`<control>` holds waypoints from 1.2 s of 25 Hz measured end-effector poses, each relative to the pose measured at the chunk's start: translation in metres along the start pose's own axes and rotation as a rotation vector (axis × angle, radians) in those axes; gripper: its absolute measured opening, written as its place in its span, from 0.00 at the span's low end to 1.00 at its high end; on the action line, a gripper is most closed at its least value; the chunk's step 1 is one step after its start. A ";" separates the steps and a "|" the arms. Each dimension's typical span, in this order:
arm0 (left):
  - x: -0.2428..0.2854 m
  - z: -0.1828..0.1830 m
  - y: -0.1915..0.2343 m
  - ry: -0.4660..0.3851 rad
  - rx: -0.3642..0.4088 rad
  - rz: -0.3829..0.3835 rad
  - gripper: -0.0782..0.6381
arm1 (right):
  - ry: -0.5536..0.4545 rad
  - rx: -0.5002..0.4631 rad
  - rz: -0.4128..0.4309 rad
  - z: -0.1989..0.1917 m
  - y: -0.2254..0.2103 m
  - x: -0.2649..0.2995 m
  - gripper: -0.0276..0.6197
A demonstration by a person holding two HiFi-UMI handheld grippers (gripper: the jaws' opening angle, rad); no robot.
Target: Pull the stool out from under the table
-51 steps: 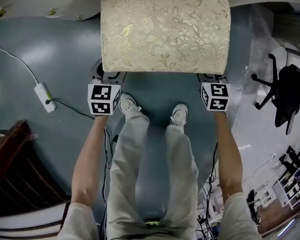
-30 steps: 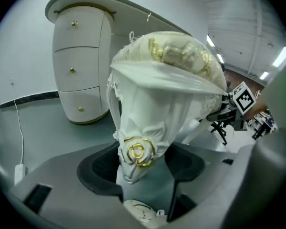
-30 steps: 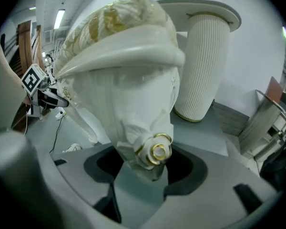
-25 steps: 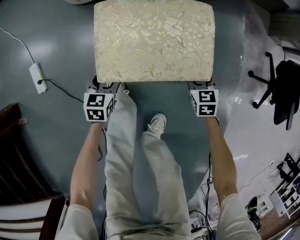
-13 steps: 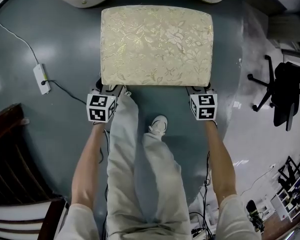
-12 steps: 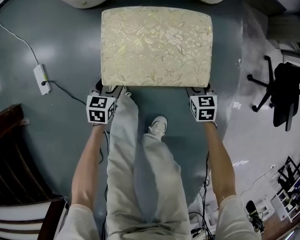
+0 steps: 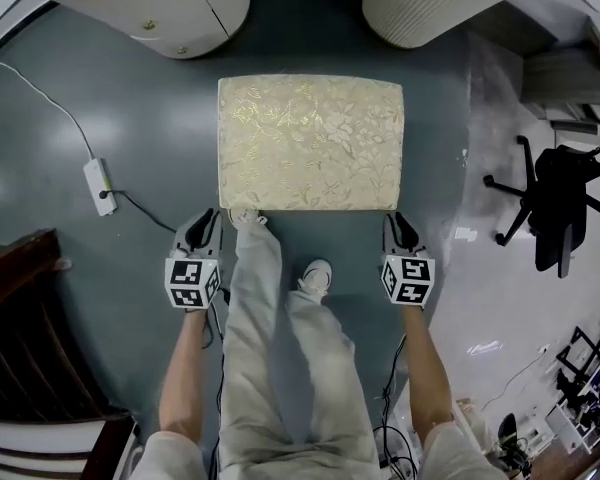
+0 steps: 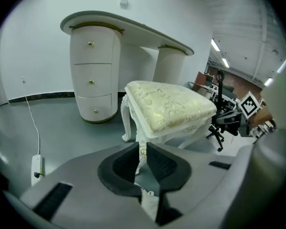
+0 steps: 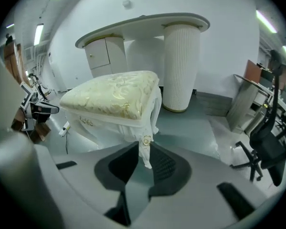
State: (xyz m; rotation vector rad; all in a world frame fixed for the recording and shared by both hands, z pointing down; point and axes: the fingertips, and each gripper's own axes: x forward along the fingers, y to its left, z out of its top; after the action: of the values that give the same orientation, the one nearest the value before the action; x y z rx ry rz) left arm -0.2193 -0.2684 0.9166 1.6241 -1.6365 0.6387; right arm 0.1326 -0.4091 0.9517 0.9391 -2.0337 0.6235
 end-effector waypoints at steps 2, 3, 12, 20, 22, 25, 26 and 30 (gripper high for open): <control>-0.015 0.015 -0.005 -0.015 -0.006 -0.012 0.15 | 0.001 0.014 -0.009 0.007 -0.001 -0.019 0.04; -0.022 0.023 -0.009 -0.018 -0.005 -0.025 0.14 | 0.001 0.015 -0.002 0.011 0.001 -0.028 0.04; -0.070 0.114 -0.047 -0.072 0.004 -0.117 0.12 | -0.058 -0.008 0.063 0.094 0.021 -0.090 0.04; -0.153 0.239 -0.084 -0.143 0.071 -0.171 0.12 | -0.148 -0.070 0.063 0.215 0.038 -0.173 0.04; -0.178 0.275 -0.085 -0.173 0.084 -0.172 0.12 | -0.177 -0.083 0.062 0.248 0.043 -0.197 0.04; -0.212 0.325 -0.088 -0.220 0.098 -0.174 0.12 | -0.222 -0.094 0.071 0.292 0.054 -0.236 0.04; -0.223 0.340 -0.090 -0.233 0.102 -0.174 0.12 | -0.233 -0.100 0.076 0.304 0.057 -0.250 0.04; -0.265 0.385 -0.108 -0.274 0.108 -0.179 0.12 | -0.273 -0.112 0.091 0.340 0.067 -0.305 0.04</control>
State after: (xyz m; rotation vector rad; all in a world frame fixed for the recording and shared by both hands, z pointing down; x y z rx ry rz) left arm -0.1888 -0.4121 0.4601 1.9828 -1.6437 0.4338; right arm 0.0499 -0.4810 0.5033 0.9090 -2.3384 0.4425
